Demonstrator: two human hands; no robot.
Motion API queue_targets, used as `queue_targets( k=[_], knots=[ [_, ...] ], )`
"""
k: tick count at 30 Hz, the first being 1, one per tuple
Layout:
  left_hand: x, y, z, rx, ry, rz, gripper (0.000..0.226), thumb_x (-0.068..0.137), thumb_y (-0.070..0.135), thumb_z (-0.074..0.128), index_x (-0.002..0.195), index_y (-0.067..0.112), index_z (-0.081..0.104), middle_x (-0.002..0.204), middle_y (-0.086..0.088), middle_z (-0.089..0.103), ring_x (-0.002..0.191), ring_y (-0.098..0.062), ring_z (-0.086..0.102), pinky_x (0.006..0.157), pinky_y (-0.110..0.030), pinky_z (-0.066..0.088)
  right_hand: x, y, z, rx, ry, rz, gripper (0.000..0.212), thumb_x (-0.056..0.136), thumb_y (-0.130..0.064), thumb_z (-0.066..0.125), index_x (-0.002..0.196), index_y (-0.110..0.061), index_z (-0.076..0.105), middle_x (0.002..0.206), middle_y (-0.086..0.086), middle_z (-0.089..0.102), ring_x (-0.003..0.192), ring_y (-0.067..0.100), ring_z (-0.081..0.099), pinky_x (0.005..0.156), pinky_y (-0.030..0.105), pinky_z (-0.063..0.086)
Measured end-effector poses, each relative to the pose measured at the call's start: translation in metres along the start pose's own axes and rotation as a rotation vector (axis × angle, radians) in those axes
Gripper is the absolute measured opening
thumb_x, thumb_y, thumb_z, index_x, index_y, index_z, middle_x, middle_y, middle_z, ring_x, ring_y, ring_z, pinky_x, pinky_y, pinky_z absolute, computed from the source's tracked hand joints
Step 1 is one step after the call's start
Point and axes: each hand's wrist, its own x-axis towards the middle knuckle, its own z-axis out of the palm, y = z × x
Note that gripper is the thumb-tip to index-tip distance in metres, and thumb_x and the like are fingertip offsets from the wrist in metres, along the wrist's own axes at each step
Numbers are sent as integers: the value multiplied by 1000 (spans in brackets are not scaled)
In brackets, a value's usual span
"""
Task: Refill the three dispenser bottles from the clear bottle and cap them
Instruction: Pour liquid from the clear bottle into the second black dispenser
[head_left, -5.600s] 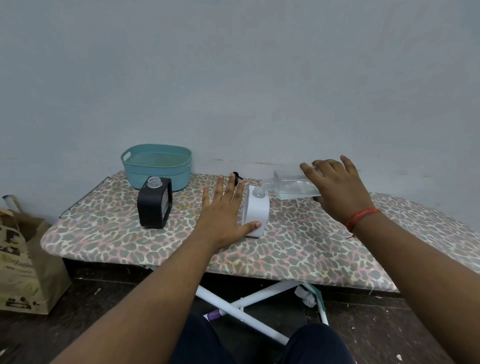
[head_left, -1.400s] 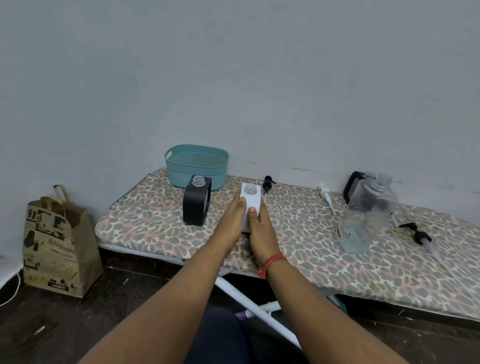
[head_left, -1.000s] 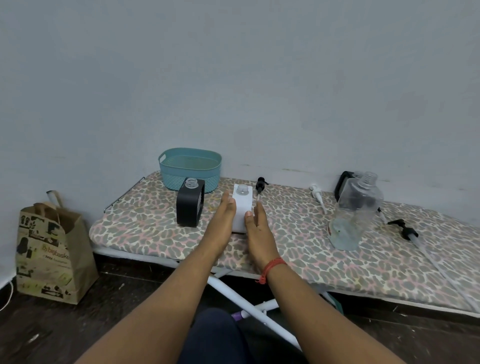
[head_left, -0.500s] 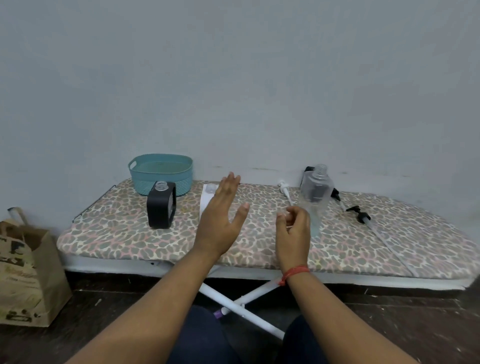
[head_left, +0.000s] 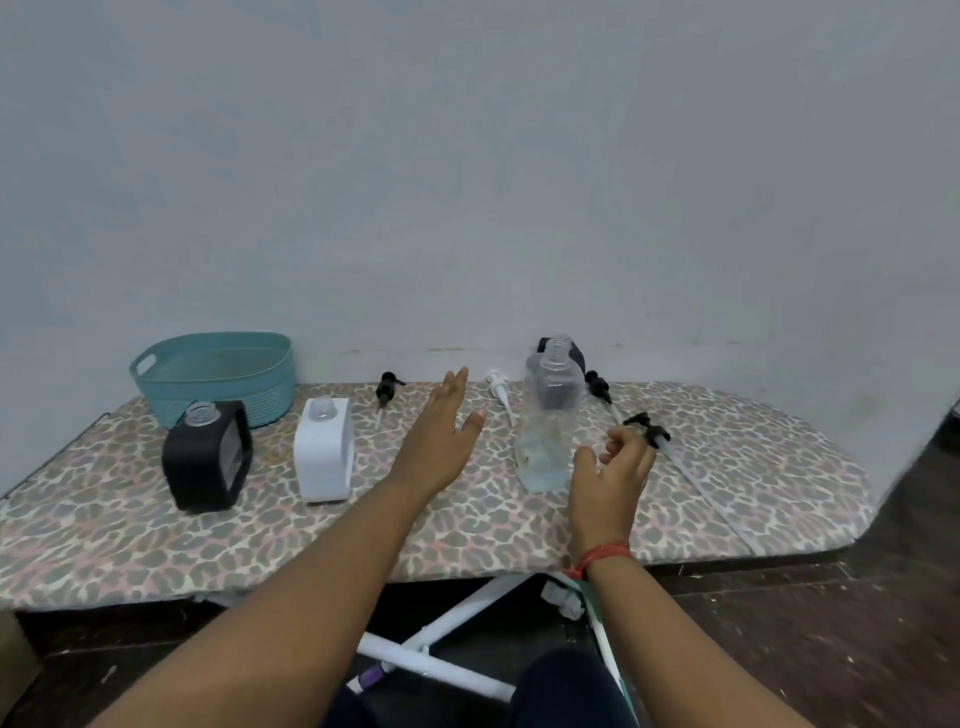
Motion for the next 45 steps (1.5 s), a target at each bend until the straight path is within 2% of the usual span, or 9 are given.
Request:
queue_targets(
  k=[8, 14, 18, 22, 26, 31, 37, 41, 45],
  knots=[
    [118, 11, 26, 55, -132, 33, 67, 105, 49, 48, 163, 34, 17, 172, 5, 9, 159, -15, 4, 125, -37, 13, 26, 25, 2, 178, -11, 95, 21, 97, -7, 50, 112, -21, 51, 114, -8, 44, 99, -13, 46, 83, 2, 36],
    [193, 10, 52, 87, -317, 116, 96, 93, 52, 69, 165, 30, 9, 173, 3, 5, 159, -15, 2, 128, -39, 11, 32, 28, 4, 278, -16, 209, 17, 88, -39, 47, 104, -37, 54, 123, -1, 52, 114, 15, 55, 98, 33, 45],
    [223, -4, 81, 124, -430, 155, 112, 84, 51, 81, 165, 27, 7, 173, 1, 4, 159, -16, 4, 126, -35, 12, 34, 29, 7, 294, -8, 239, 23, 88, -45, 46, 107, -37, 56, 120, -8, 57, 115, 20, 58, 101, 38, 47],
    [226, -29, 100, 162, -196, 272, 104, 75, 50, 87, 159, 28, 29, 166, 4, 31, 148, -14, 35, 115, -26, 28, 32, 30, 9, 309, -6, 252, 28, 88, -50, 47, 109, -34, 57, 107, -20, 60, 105, 12, 61, 89, 26, 47],
    [228, -36, 109, 237, -54, 352, 99, 68, 40, 93, 151, 27, 39, 151, 3, 45, 137, -18, 43, 113, -40, 43, 31, 28, 9, 320, -6, 250, 31, 87, -53, 49, 109, -32, 57, 100, -23, 60, 96, 6, 63, 79, 13, 48],
    [228, -33, 119, 49, -71, 333, 94, 68, 47, 90, 146, 23, 44, 139, 2, 40, 125, -15, 49, 109, -31, 40, 30, 29, 10, 325, -11, 231, 29, 88, -52, 50, 108, -32, 57, 101, -20, 61, 95, 9, 63, 80, 10, 48],
    [223, -30, 110, 33, -58, 277, 106, 71, 29, 93, 157, 17, 32, 141, 0, 30, 134, -19, 37, 118, -35, 34, 29, 31, 11, 314, -31, 222, 34, 81, -65, 48, 105, -41, 56, 102, -17, 61, 95, 5, 64, 78, 9, 48],
    [208, -19, 83, -85, 17, 200, 113, 62, 66, 81, 154, 15, 39, 133, 7, 28, 134, -13, 35, 115, -24, 27, 29, 33, 11, 298, -28, 204, 37, 83, -64, 47, 107, -37, 56, 107, -13, 61, 94, 4, 65, 76, 9, 49],
    [187, -18, 44, -105, 98, 159, 106, 65, 63, 79, 152, 16, 41, 135, 6, 29, 138, -16, 37, 120, -36, 35, 29, 32, 11, 280, -34, 190, 30, 86, -61, 46, 104, -40, 55, 112, -3, 61, 94, 5, 65, 78, 15, 47]
  ],
)
